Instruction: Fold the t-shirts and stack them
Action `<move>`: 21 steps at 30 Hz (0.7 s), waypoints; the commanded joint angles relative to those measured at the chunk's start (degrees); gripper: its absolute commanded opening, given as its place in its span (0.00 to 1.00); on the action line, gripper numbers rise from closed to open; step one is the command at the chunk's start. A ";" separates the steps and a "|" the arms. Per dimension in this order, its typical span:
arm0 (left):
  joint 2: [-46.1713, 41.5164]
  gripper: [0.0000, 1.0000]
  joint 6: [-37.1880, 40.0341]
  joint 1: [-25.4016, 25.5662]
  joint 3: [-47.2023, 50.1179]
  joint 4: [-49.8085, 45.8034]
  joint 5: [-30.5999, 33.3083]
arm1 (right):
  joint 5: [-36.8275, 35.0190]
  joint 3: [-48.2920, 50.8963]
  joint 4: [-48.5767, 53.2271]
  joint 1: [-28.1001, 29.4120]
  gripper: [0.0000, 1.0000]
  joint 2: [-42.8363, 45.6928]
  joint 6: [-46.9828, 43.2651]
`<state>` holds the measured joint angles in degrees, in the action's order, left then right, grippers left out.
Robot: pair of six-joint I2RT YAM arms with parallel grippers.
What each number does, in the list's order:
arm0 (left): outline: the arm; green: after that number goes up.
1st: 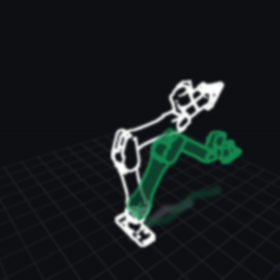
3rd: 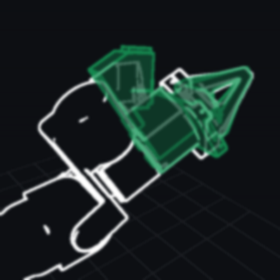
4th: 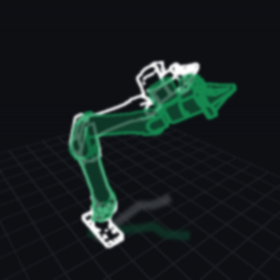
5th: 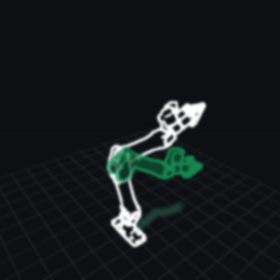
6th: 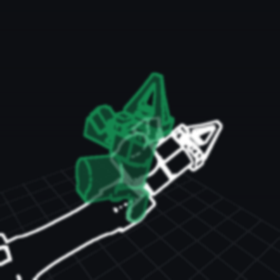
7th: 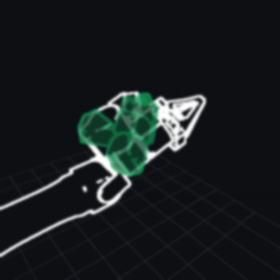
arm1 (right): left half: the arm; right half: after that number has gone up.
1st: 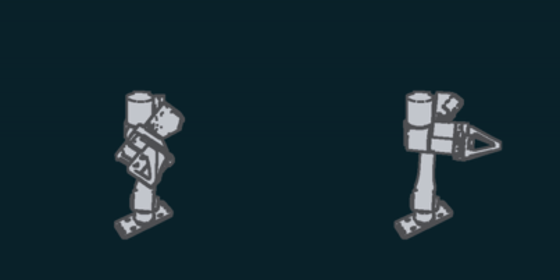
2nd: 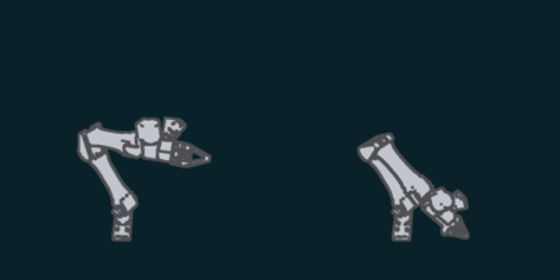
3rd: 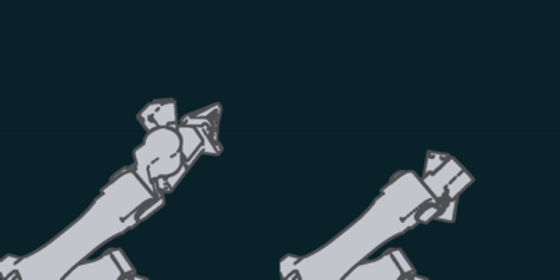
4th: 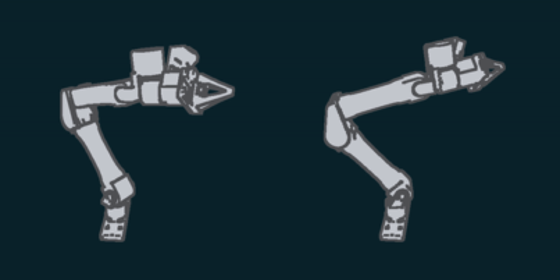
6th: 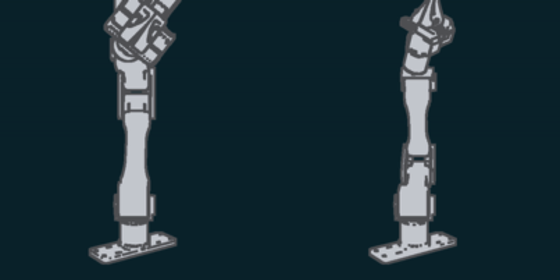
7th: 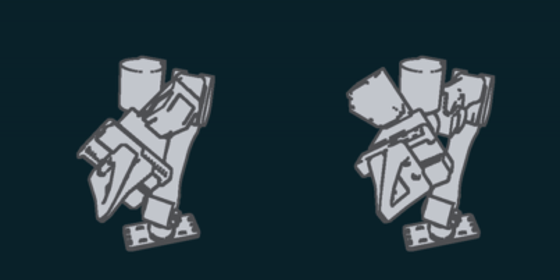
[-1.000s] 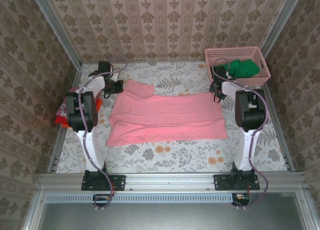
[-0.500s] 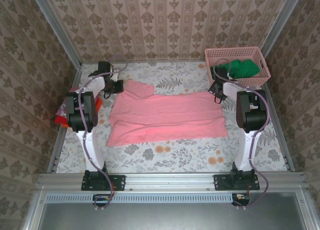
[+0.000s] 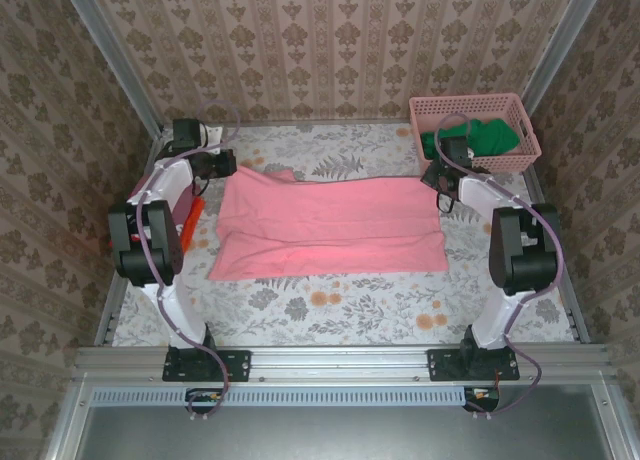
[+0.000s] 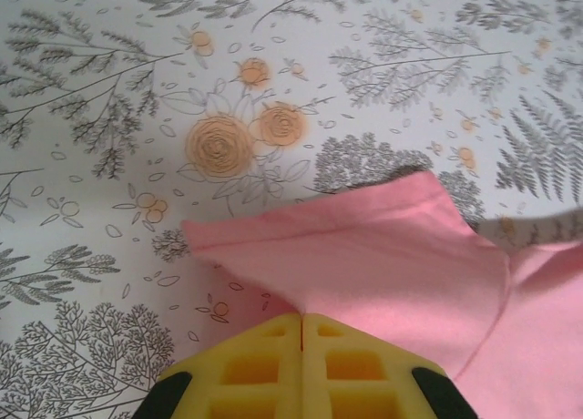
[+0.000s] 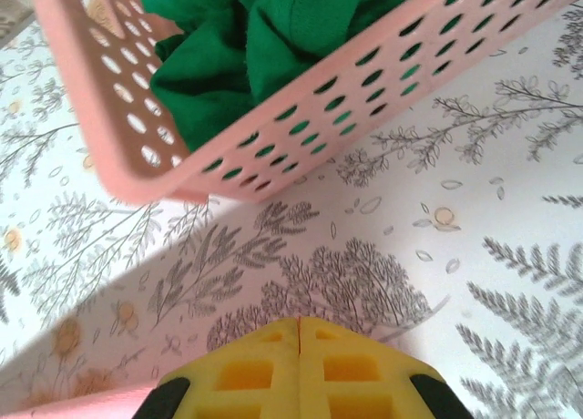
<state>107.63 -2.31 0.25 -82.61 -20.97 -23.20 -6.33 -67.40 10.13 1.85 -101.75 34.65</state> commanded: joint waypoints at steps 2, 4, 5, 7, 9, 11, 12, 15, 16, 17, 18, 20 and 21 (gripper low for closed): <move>-6.47 0.00 7.84 0.31 7.40 6.48 -7.60 | 1.83 5.30 -1.41 -0.08 0.00 7.76 -2.50; -9.61 0.00 10.51 0.62 11.24 10.04 -9.25 | 2.04 7.65 -1.34 -0.09 0.00 10.93 -3.06; -11.12 0.00 11.89 0.63 12.87 11.15 -9.90 | 2.28 8.77 -1.22 -0.14 0.00 12.42 -3.24; -13.57 0.00 13.66 0.62 15.29 12.16 -10.02 | 2.71 10.54 -0.55 -0.09 0.00 14.98 -3.58; -15.85 0.00 15.03 0.63 17.73 12.59 -9.53 | 2.84 12.21 0.53 -0.11 0.00 17.23 -3.68; -17.91 0.00 15.31 0.09 20.23 13.49 -9.33 | 2.80 14.13 1.81 -0.16 0.00 19.66 -3.60; -18.65 0.00 15.33 -0.21 21.02 13.50 -9.83 | 2.84 14.87 2.31 -0.16 0.00 20.72 -3.47; -21.42 0.00 15.78 -0.86 23.97 13.75 -10.56 | 3.08 17.02 3.99 -0.11 0.00 24.48 -3.41; -22.37 0.00 16.30 -1.04 25.02 13.61 -10.58 | 3.00 17.50 5.02 -0.17 0.00 25.34 -3.55; -23.28 0.00 16.45 -1.34 26.04 13.43 -10.57 | 2.97 17.86 6.05 -0.18 0.00 26.00 -3.49; -23.94 0.00 16.39 -1.55 26.93 13.34 -10.57 | 3.05 18.16 6.92 -0.18 0.00 26.65 -3.44; -25.75 0.00 16.12 -2.23 28.89 13.07 -10.64 | 3.51 19.22 8.58 -0.18 0.00 28.11 -3.36; -26.83 0.00 15.89 -2.65 29.77 12.90 -10.83 | 3.45 19.71 9.43 -0.18 0.00 28.95 -3.36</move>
<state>83.64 12.10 -1.32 -54.70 -8.54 -32.21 -3.75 -49.23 15.11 1.85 -75.26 31.66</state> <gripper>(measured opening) 0.048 0.045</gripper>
